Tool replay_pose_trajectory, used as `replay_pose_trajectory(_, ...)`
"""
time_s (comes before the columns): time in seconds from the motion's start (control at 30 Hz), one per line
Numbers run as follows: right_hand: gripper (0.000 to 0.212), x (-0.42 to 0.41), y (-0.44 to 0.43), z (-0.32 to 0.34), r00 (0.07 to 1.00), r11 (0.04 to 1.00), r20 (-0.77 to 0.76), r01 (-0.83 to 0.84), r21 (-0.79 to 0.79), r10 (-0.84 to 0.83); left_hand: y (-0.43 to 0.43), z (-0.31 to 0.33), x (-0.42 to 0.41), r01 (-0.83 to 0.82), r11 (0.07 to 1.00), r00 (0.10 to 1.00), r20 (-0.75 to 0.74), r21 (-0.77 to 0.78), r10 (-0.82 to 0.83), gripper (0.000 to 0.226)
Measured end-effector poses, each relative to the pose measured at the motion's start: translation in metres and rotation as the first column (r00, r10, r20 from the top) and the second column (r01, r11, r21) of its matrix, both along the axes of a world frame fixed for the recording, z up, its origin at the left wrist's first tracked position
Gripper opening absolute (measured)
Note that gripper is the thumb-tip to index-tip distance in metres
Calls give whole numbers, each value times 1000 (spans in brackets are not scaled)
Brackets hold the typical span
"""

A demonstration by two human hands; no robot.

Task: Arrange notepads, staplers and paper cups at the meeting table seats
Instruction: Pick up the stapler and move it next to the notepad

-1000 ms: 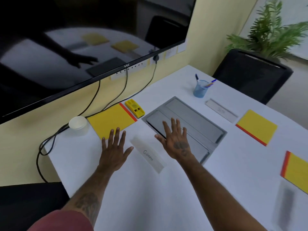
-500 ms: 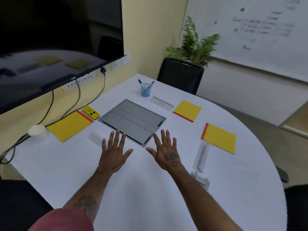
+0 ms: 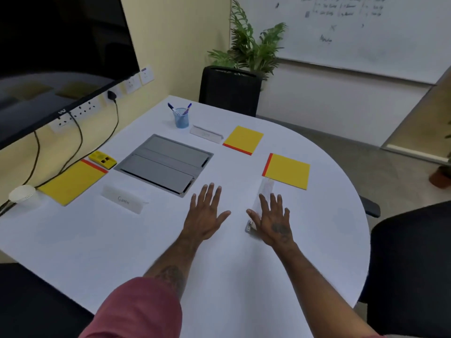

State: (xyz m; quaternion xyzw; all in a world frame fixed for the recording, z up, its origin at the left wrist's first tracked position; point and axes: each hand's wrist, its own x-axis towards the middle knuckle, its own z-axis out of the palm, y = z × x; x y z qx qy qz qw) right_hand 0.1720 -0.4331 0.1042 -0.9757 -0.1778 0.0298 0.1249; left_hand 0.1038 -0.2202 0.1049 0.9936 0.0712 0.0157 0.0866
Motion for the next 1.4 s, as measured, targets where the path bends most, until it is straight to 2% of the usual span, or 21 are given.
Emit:
replay_pose_trajectory(0.1, 92, 3, -13, -15, 996, 998, -61, 59, -21, -60, -15, -17, 15, 74, 997, 996, -40, -24, -75, 79)
replay_pose_trajectory(0.27, 71, 13, -26, -44, 978, 991, -163, 135, 21, -130, -30, -52, 42, 134, 988, 982, -124, -80, -143, 75)
replay_pose_trajectory(0.37, 67, 12, -33, -65, 942, 973, -274, 219, 68, -193, -40, -71, 55, 126, 976, 966, -201, -175, -161, 70)
replay_pose_trajectory(0.43, 62, 8, -39, -80, 938, 977, -283, 211, 16, -198, -48, -84, 61, 99, 967, 954, -254, -235, -160, 65)
replay_pose_trajectory(0.47, 60, 7, -41, -87, 938, 980, -287, 198, -6, -192, -52, -90, 65, 72, 960, 947, -282, -272, -151, 62)
replay_pose_trajectory(0.53, 55, 10, -44, -99, 917, 972, -346, 231, 51, -199, -61, -102, 76, -12, 935, 937, -330, -354, -113, 58)
replay_pose_trajectory(0.6, 52, 15, -42, -104, 872, 932, -433, 325, 160, -230, -69, -109, 85, -125, 893, 933, -358, -432, -43, 59)
replay_pose_trajectory(0.7, 49, 27, -37, -111, 785, 844, -544, 483, 234, -298, -81, -118, 101, -288, 807, 908, -415, -515, 59, 65)
replay_pose_trajectory(0.8, 40, 36, -31, -115, 754, 801, -572, 539, 260, -322, -91, -125, 111, -373, 747, 884, -456, -551, 105, 67)
replay_pose_trajectory(0.9, 34, 41, -25, -114, 720, 751, -600, 597, 281, -348, -100, -129, 116, -424, 708, 874, -459, -564, 158, 55)
replay_pose_trajectory(1.0, 46, 42, -24, -116, 656, 680, -652, 676, 284, -380, -104, -131, 116, -506, 605, 846, -488, -614, 213, 47)
replay_pose_trajectory(1.1, 64, 43, -28, -119, 557, 551, -758, 771, 319, -340, -105, -129, 118, -574, 456, 815, -527, -680, 239, 58)
replay_pose_trajectory(1.2, 69, 41, -31, -123, 494, 462, -823, 821, 336, -280, -105, -129, 119, -584, 412, 810, -530, -699, 249, 61)
replay_pose_trajectory(1.3, 64, 39, -32, -123, 446, 398, -866, 853, 337, -224, -102, -130, 114, -584, 356, 812, -521, -730, 264, 51)
replay_pose_trajectory(1.4, 48, 38, -34, -118, 418, 355, -899, 866, 351, -129, -96, -128, 106, -558, 266, 827, -501, -786, 256, 49)
